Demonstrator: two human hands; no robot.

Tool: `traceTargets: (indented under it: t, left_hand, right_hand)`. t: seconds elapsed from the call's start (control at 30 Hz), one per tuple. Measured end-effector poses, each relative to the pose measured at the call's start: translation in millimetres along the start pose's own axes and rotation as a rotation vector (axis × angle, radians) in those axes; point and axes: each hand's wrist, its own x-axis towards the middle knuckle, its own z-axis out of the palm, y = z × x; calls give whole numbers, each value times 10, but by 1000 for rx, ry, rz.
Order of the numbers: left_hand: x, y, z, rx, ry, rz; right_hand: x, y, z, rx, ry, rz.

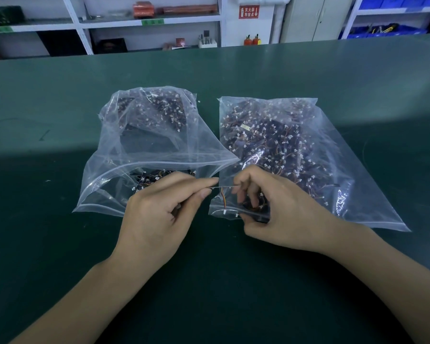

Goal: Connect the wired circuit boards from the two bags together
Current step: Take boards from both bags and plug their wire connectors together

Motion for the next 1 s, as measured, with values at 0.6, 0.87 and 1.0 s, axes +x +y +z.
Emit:
traceTargets:
  t: [0.6, 0.87, 1.0]
  left_hand:
    - [35, 123, 79, 167, -25, 69]
    - [44, 155, 189, 444, -60, 241]
    - [33, 185, 186, 535, -195, 233]
  right_hand:
    - [-1, -64, -13, 33, 188, -57]
    - [-7, -76, 30, 1, 175, -69]
    - [-18, -92, 46, 27, 151, -70]
